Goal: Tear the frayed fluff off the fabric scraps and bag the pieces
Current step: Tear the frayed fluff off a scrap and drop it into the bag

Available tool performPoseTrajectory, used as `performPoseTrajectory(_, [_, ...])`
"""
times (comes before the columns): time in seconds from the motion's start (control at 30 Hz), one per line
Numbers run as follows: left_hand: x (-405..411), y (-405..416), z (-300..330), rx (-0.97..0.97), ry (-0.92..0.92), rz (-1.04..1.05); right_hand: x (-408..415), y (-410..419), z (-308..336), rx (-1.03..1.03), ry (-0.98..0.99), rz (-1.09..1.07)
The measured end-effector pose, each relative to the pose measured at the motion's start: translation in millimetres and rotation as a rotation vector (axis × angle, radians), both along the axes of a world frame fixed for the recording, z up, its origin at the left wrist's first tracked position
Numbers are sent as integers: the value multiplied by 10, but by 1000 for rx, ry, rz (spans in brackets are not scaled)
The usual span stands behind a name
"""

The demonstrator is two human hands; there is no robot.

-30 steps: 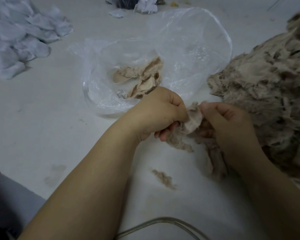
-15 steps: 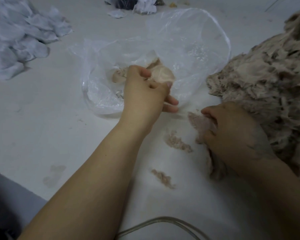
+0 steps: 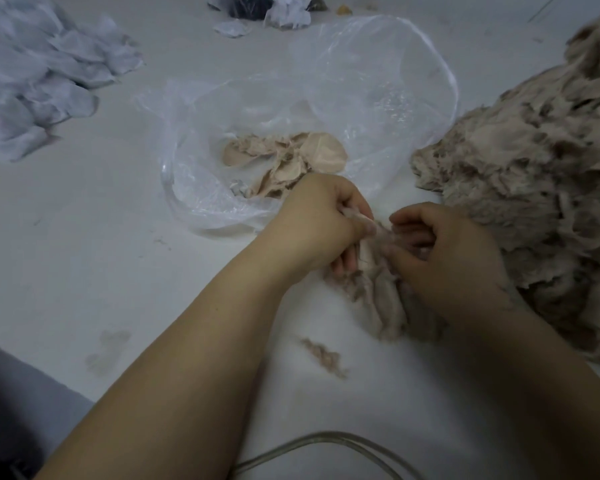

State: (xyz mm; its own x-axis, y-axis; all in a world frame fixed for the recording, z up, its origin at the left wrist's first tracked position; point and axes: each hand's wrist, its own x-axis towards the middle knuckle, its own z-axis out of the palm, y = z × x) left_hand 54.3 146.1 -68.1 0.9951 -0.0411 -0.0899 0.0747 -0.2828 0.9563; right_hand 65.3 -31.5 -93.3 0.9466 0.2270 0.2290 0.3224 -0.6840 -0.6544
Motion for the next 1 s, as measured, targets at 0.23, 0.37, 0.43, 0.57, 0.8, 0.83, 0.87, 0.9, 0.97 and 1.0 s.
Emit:
performPoseTrajectory(0.23, [6,25,48,-211,26,-4,65,-57,1,184,88,-93])
performPoseTrajectory(0.37, [-23,13,59,-261,42,-38,-37,81,23,363,244,120])
performPoseTrajectory(0.43, [-26,12,62,-235,41,-32,-52,74,-1,213,189,107])
performPoseTrajectory(0.57, [-24,20,61,-183,19,-16,-15,38,8,103,61,11])
performPoseTrajectory(0.8, [-30,40,76,-244,60,-3,31,-2,-15,86,57,-52])
performPoseTrajectory(0.83, [-31,43,81,-239,64,2,44,-14,-22,63,70,-65])
performPoseTrajectory(0.87, [-33,46,87,-226,68,3,54,-25,-25,48,78,-76])
performPoseTrajectory(0.9, [-36,54,92,-204,72,1,58,-30,-22,46,84,-86])
performPoseTrajectory(0.97, [-44,68,105,-145,75,-7,62,-28,-10,44,94,-102])
performPoseTrajectory(1.0, [-47,71,114,-119,76,-14,64,-27,-7,36,95,-102])
